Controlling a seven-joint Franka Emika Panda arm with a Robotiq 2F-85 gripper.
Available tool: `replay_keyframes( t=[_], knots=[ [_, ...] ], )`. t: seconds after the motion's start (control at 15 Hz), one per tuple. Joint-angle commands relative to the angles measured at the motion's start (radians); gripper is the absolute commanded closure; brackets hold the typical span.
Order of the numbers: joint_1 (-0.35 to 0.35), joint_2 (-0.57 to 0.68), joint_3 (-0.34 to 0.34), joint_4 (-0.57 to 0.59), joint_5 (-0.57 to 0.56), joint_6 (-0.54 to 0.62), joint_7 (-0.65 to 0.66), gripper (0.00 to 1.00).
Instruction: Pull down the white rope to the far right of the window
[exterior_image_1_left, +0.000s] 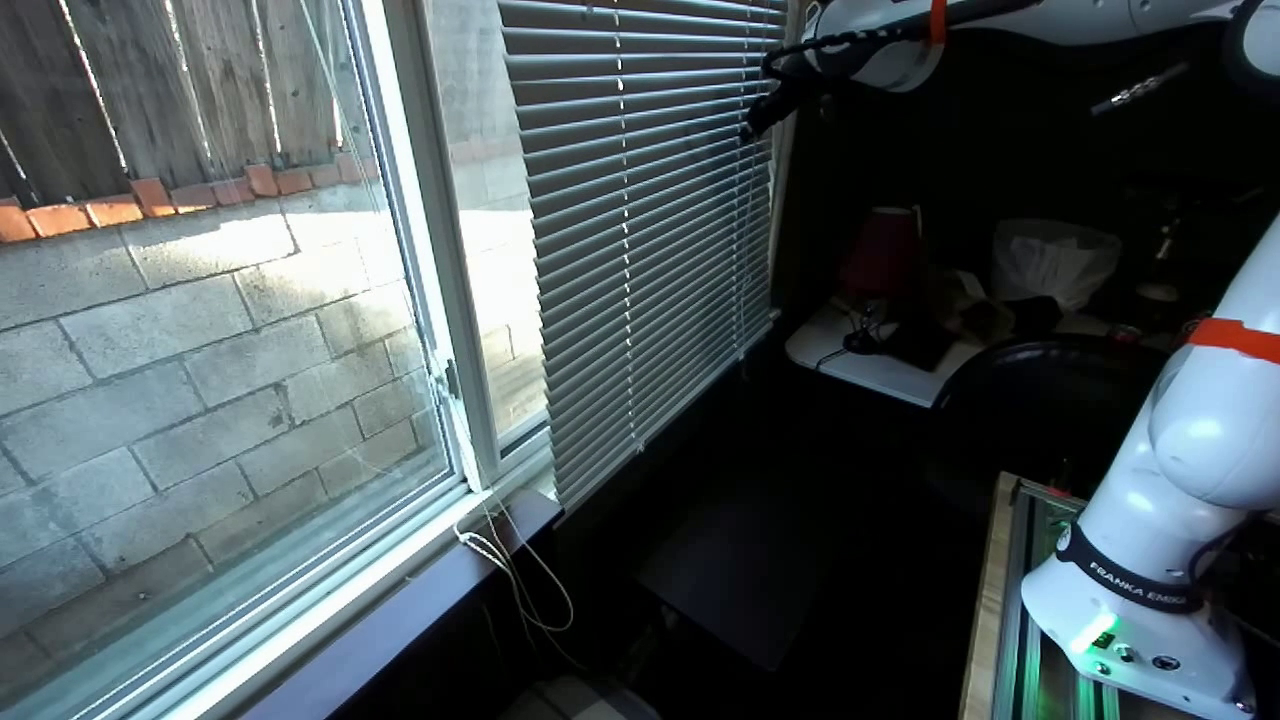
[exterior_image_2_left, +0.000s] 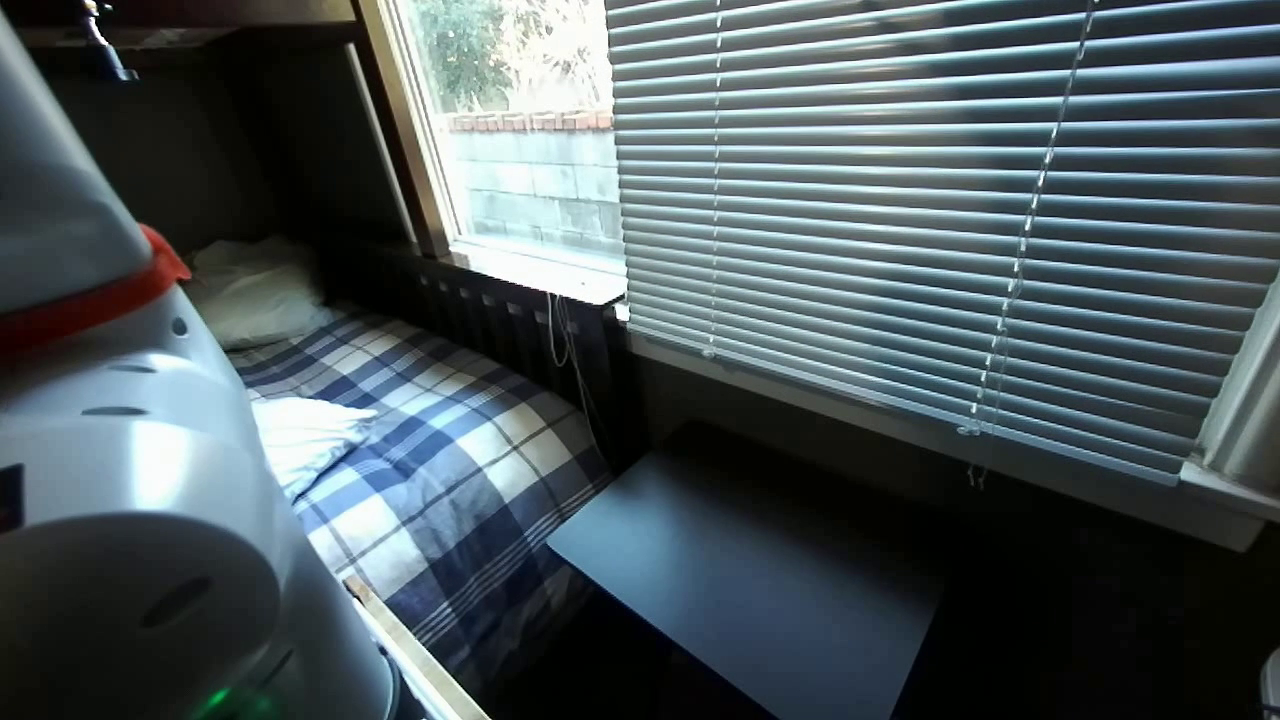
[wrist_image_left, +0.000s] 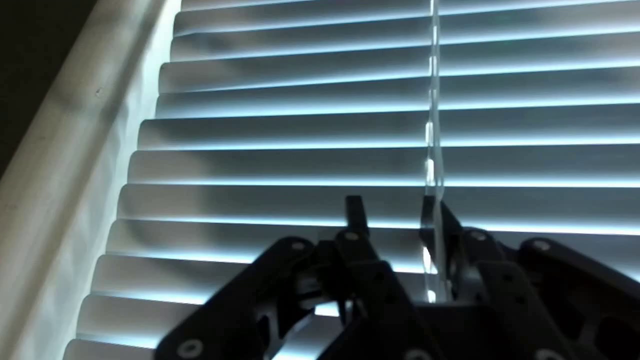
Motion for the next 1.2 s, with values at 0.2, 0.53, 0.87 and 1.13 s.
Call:
replay_keyframes(
  t=[0.2, 0.53, 0.87, 1.13],
  knots=[
    [-0.008, 0.013, 0.008, 0.01, 0.022, -0.032, 0.021, 1.0],
    [-0.018, -0.01, 0.009, 0.004, -0.06, -0.074, 0.11, 1.0],
    [-0.019, -0.046, 0.007, -0.042, -0.063, -0.204, 0.153, 1.0],
    [-0.029, -0.066, -0.006, -0.126, -0.046, -0.263, 0.154, 1.0]
  ],
)
